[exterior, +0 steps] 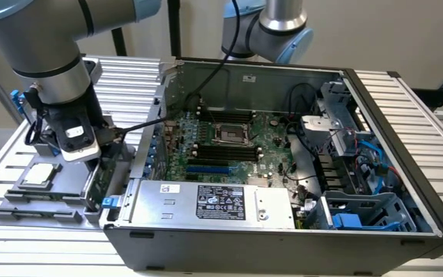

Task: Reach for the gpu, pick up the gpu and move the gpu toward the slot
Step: 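Pick up the gpu and move the gpu toward the slot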

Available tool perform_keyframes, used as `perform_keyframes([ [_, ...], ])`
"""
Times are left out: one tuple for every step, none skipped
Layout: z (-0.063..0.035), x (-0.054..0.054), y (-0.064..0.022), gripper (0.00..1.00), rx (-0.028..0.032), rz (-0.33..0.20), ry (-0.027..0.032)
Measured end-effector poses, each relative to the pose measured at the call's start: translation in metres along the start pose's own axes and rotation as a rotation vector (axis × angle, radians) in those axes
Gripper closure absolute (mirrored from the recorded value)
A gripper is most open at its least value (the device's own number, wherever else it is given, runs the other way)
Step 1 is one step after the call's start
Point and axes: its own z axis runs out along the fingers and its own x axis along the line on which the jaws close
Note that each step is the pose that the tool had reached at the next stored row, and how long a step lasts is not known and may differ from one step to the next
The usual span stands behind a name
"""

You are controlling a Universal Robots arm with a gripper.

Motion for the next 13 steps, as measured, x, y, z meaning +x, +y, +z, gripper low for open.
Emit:
perform_keyframes([
  [-0.0016,0.000,0.0000,0.74,0.0001,0.000,0.0001],
  [-0.0033,0.000,0.0001,0.74,-0.0001,0.000,0.0000],
  [-0.0051,0.000,0.0002,0.74,-0.0001,0.000,0.0000],
  [-0.0072,0.000,0.0003,0.74,-0.0002,0.000,-0.0001],
  [-0.0094,0.000,0.0003,0.74,-0.0003,0.000,-0.0001],
  [-0.0117,0.000,0.0004,0.74,-0.0006,0.000,0.0000],
  [-0.0141,0.000,0.0005,0.74,-0.0006,0.000,0.0001],
  [-0.0165,0.000,0.0006,0.74,-0.0008,0.000,0.0000],
  [-0.0196,0.000,0.0007,0.74,-0.0009,0.000,0.0000],
  [-0.0232,0.000,0.0008,0.74,-0.0010,0.000,0.0000],
  [-0.0267,0.000,0.0010,0.74,-0.0011,0.000,0.0000],
  [-0.0307,0.000,0.0011,0.74,-0.0012,0.000,0.0001],
  [-0.0345,0.000,0.0013,0.74,-0.0014,0.000,0.0000],
])
